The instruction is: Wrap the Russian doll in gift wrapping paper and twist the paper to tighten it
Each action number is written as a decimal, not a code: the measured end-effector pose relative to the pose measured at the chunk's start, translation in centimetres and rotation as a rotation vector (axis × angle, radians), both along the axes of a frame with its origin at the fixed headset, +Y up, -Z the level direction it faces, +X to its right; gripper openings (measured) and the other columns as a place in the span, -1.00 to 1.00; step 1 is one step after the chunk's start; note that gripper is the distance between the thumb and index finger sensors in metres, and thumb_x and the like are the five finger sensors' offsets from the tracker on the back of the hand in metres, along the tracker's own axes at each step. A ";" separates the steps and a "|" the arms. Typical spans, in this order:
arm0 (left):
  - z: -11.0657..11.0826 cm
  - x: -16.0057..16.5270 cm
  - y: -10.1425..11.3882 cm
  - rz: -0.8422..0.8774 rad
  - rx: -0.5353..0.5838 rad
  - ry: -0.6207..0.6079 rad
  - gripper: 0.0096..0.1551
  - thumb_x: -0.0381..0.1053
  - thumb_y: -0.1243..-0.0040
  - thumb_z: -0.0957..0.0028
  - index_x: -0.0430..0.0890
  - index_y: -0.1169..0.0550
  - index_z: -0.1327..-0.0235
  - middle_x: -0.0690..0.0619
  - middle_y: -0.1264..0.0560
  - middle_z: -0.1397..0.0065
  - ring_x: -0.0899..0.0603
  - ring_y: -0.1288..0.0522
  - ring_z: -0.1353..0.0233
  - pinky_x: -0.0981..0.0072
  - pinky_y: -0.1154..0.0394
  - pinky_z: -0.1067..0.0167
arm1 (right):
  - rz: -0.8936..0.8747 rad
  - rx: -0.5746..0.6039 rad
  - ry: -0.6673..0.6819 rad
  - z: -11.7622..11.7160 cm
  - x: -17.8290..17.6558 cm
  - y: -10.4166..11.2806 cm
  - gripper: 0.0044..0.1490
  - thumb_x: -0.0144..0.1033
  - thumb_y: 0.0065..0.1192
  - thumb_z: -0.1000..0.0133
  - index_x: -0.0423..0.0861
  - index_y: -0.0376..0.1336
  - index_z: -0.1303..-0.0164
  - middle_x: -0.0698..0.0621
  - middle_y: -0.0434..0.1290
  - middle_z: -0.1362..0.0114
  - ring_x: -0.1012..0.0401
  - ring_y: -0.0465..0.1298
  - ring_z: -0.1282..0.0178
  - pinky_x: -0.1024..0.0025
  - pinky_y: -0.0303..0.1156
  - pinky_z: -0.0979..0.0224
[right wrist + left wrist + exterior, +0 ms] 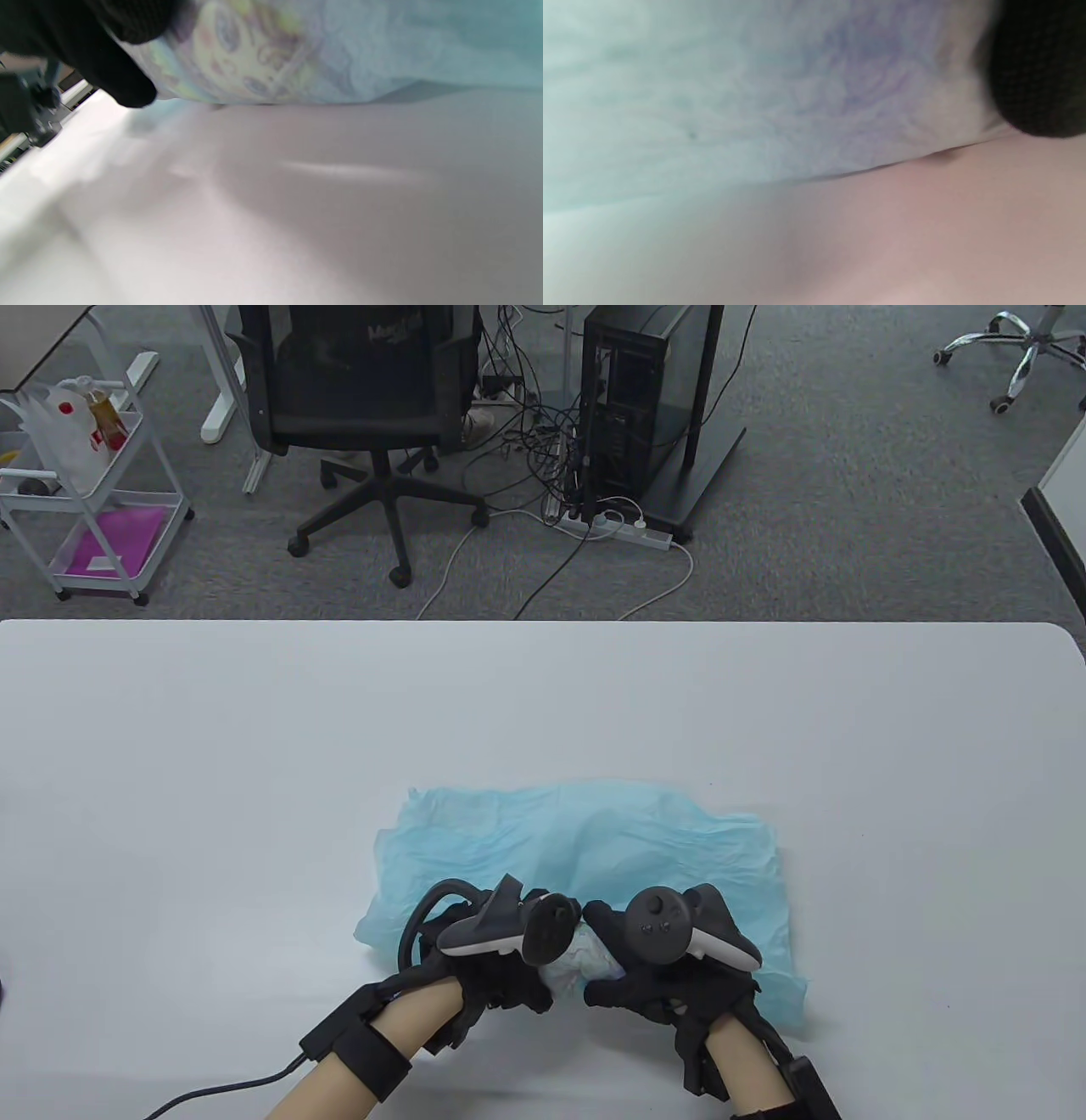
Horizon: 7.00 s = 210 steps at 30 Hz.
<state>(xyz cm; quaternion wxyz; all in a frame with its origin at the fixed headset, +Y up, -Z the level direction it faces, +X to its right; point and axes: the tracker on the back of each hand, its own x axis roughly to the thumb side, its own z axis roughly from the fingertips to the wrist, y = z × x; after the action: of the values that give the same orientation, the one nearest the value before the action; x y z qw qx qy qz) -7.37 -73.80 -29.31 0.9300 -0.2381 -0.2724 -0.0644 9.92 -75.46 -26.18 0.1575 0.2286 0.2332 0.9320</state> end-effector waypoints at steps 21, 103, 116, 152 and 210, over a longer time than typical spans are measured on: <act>2.5 -1.0 -0.7 0.016 0.240 -0.052 0.32 0.55 -0.30 0.57 0.27 0.03 -0.46 0.21 -0.18 -0.60 -0.04 -0.49 -0.50 0.01 -0.36 -0.53 | 0.033 -0.034 -0.006 -0.5 -1.1 -0.3 0.31 0.35 0.27 0.07 -0.09 -0.23 -0.65 -0.14 0.17 -0.65 -0.08 0.36 -0.46 -0.32 0.11 -0.60; -0.7 -2.7 -1.7 0.094 -0.197 0.123 0.33 0.42 -0.36 0.45 0.17 0.13 -0.46 0.11 -0.01 -0.63 -0.13 -0.39 -0.49 -0.04 -0.24 -0.56 | 0.204 0.195 -0.013 0.7 -2.0 0.2 0.26 0.23 0.29 -0.05 0.20 -0.46 -0.58 0.17 -0.16 -0.80 0.11 0.09 -0.78 -0.18 -0.06 -0.83; 2.3 -1.9 -1.4 0.032 0.112 0.040 0.35 0.44 -0.37 0.52 0.14 0.08 -0.45 0.12 -0.13 -0.58 -0.08 -0.51 -0.37 0.01 -0.36 -0.49 | 0.003 0.090 -0.029 0.5 -1.0 0.4 0.17 0.24 0.29 0.00 0.09 -0.22 -0.64 0.06 0.05 -0.77 0.01 0.25 -0.69 -0.28 -0.03 -0.74; 2.3 -2.0 -0.7 0.017 0.125 -0.003 0.36 0.50 -0.30 0.54 0.16 0.11 -0.45 0.13 -0.07 -0.62 -0.12 -0.41 -0.53 -0.03 -0.29 -0.54 | 0.176 0.198 0.018 1.3 -2.8 0.6 0.30 0.27 0.31 0.05 0.05 -0.33 -0.63 0.04 0.03 -0.76 0.04 0.26 -0.68 -0.15 0.18 -0.67; 5.0 -2.0 -2.2 -0.208 0.648 -0.125 0.40 0.53 -0.25 0.55 0.20 0.22 -0.42 0.18 0.03 -0.65 -0.02 -0.36 -0.62 0.06 -0.34 -0.56 | 0.197 0.191 -0.010 1.0 -2.7 0.8 0.34 0.23 0.36 0.05 0.05 -0.37 -0.63 0.05 -0.01 -0.77 0.09 0.27 -0.71 -0.16 0.15 -0.73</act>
<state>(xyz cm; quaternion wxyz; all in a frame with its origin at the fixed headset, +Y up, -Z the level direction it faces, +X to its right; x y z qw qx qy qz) -9.41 -76.01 -24.29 0.9273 0.0476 -0.2684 -0.2565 7.25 -74.65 -25.16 0.0441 0.2139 0.1639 0.9620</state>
